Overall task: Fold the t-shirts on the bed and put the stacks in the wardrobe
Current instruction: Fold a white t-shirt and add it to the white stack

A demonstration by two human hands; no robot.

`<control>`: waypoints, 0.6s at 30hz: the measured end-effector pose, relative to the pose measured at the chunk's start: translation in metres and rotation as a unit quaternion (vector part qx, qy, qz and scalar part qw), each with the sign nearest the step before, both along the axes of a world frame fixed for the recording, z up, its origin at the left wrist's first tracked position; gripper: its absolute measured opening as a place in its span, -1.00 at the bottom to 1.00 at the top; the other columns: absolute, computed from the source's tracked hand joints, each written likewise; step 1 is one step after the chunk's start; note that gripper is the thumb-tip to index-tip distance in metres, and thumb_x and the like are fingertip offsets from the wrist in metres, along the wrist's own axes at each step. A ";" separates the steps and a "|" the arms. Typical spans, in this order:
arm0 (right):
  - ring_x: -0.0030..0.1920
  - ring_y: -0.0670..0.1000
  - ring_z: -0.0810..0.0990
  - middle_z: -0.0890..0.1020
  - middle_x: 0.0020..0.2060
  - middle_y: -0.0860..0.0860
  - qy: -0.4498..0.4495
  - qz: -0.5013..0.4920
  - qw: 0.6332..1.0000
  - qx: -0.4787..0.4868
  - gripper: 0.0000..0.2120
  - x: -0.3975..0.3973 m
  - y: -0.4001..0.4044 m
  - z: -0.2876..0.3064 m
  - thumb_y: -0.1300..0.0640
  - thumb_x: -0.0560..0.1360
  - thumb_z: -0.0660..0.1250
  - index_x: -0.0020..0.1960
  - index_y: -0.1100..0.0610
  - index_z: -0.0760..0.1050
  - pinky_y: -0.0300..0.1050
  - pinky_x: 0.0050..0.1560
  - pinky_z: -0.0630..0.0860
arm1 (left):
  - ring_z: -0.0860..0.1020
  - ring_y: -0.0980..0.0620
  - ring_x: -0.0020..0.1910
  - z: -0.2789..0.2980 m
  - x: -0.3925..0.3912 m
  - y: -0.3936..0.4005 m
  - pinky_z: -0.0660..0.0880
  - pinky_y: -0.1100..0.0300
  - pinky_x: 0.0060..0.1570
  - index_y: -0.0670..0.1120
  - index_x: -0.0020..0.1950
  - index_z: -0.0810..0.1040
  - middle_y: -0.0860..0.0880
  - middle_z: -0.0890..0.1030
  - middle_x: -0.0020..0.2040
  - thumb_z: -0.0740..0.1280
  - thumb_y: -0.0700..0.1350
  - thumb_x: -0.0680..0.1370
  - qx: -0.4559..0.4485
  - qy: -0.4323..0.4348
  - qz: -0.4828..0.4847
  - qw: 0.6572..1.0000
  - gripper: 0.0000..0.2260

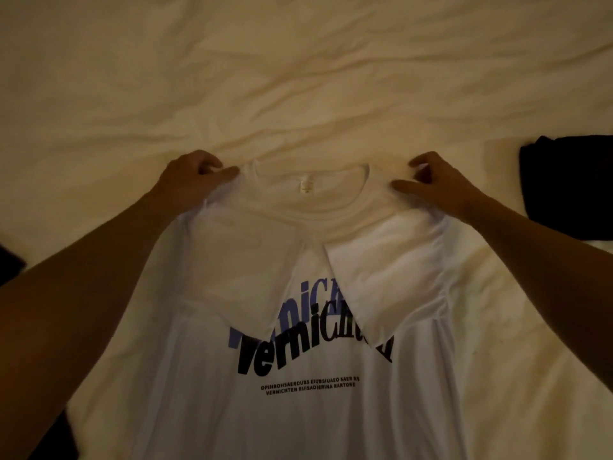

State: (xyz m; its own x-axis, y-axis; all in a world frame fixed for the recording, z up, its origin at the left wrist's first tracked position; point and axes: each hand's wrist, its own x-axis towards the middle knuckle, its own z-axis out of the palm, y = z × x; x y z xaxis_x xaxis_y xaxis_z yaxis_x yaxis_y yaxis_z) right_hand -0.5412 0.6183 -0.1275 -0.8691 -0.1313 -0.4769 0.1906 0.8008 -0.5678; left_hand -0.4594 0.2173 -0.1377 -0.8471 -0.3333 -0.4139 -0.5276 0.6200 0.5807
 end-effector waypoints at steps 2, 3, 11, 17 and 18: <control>0.00 0.16 0.57 0.57 0.06 0.12 0.001 0.033 0.999 0.035 -0.53 -0.005 -0.012 -0.004 -0.05 0.48 0.45 0.27 0.13 0.40 0.05 0.07 0.53 | 0.56 -0.07 0.01 0.001 -0.005 0.010 0.38 0.16 -0.04 -0.04 0.16 0.59 -0.05 0.62 0.02 0.44 0.06 0.52 -0.029 -0.006 -0.049 0.998 -0.72; 0.01 0.20 0.58 0.59 0.06 0.16 0.012 0.052 0.997 0.056 -0.61 -0.005 -0.017 -0.005 -0.02 0.51 0.43 0.23 0.16 0.45 0.08 0.09 0.53 | 0.57 -0.11 0.07 0.001 -0.006 0.012 0.38 0.17 -0.02 -0.06 0.17 0.61 -0.10 0.64 0.07 0.43 0.01 0.53 -0.042 0.003 -0.057 0.997 -0.74; -0.21 0.08 0.48 0.50 -0.26 0.03 0.128 0.039 0.990 0.045 -0.87 0.027 -0.011 0.015 0.02 0.58 0.31 -0.07 0.06 0.47 -0.10 -0.24 0.34 | 0.59 -0.04 -0.02 0.030 0.026 0.016 0.52 0.10 -0.01 -0.04 0.06 0.66 -0.01 0.63 -0.04 0.40 -0.05 0.56 0.007 0.131 0.015 0.991 -0.87; -0.24 -0.03 0.48 0.51 -0.30 -0.09 0.179 0.013 0.983 -0.046 -0.89 0.085 0.004 0.042 0.05 0.60 0.31 -0.07 0.06 0.49 -0.24 -0.23 0.38 | 0.54 0.06 -0.01 0.054 0.077 0.022 0.37 0.26 -0.04 -0.11 0.10 0.64 -0.02 0.63 0.01 0.38 -0.11 0.58 -0.001 0.199 -0.004 0.980 -0.85; -0.21 -0.01 0.49 0.52 -0.28 -0.08 0.187 0.013 0.981 -0.056 -0.90 0.098 0.008 0.045 0.06 0.60 0.30 -0.06 0.06 0.48 -0.19 -0.21 0.40 | 0.54 0.05 -0.02 0.057 0.089 0.024 0.37 0.25 -0.05 -0.12 0.11 0.64 -0.03 0.63 0.01 0.37 -0.11 0.59 -0.005 0.208 -0.016 0.978 -0.85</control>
State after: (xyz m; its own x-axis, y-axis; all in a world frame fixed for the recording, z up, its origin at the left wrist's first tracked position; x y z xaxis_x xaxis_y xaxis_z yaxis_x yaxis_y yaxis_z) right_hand -0.4431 0.6258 -0.0826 -0.9760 -0.1900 -0.1061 -0.0686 0.7311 -0.6789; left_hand -0.3703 0.2413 -0.0811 -0.9516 -0.3059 -0.0284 -0.2273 0.6390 0.7348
